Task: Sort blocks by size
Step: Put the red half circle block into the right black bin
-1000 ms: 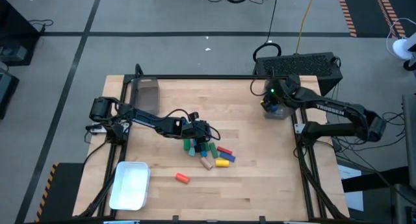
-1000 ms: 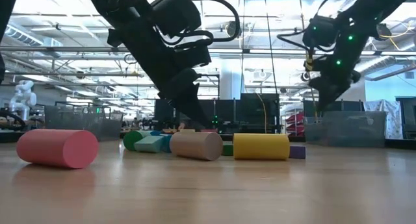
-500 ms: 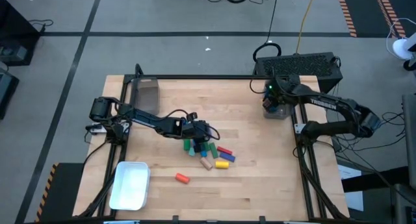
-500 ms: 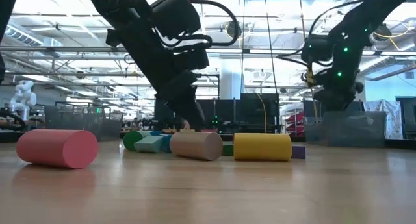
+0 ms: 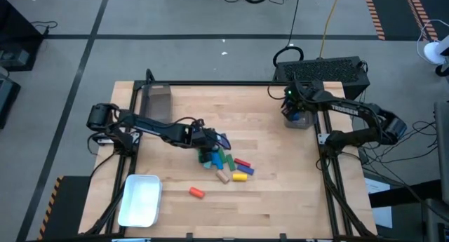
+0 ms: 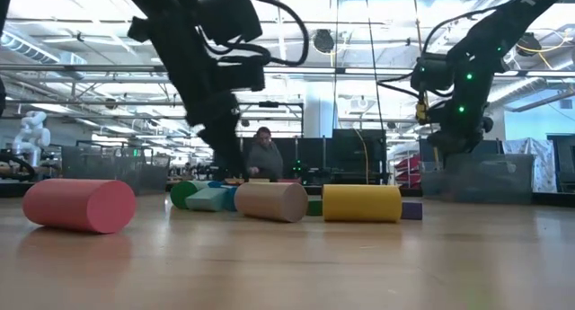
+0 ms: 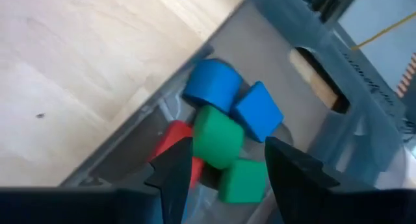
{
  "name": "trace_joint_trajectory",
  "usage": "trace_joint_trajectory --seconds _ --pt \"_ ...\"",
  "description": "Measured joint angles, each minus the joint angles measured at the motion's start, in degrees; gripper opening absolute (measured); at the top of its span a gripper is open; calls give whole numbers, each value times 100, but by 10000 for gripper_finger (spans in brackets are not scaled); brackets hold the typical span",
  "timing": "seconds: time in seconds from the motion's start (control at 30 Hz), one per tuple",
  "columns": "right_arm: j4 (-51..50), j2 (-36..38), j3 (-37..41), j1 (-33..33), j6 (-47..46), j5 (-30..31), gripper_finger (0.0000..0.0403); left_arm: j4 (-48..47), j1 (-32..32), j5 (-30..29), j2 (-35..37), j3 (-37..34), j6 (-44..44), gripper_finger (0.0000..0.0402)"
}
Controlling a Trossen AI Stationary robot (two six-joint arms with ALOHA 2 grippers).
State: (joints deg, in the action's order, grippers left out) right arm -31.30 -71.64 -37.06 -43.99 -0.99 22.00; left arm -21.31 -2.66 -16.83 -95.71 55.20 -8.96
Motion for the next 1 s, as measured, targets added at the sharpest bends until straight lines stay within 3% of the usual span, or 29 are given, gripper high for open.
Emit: trace_joint_trajectory --seconds 0.17,0.33,0.47,0.73,1.0 --pt "3 171 0 18 -116 -51 182 -713 0 -1 104 2 83 176" --pt "268 489 0 21 -124 -1148 182 -1322 0 139 109 -87 468 176" --pt "401 794 -1 24 -118 -1618 183 -1562 0 356 111 -138 1017 176" --pt "336 1161 -1 217 -134 -1639 183 -1527 169 1078 115 -138 2019 176" --pt "315 1181 -1 434 -197 -1639 183 -1523 546 1080 115 -138 1597 176"
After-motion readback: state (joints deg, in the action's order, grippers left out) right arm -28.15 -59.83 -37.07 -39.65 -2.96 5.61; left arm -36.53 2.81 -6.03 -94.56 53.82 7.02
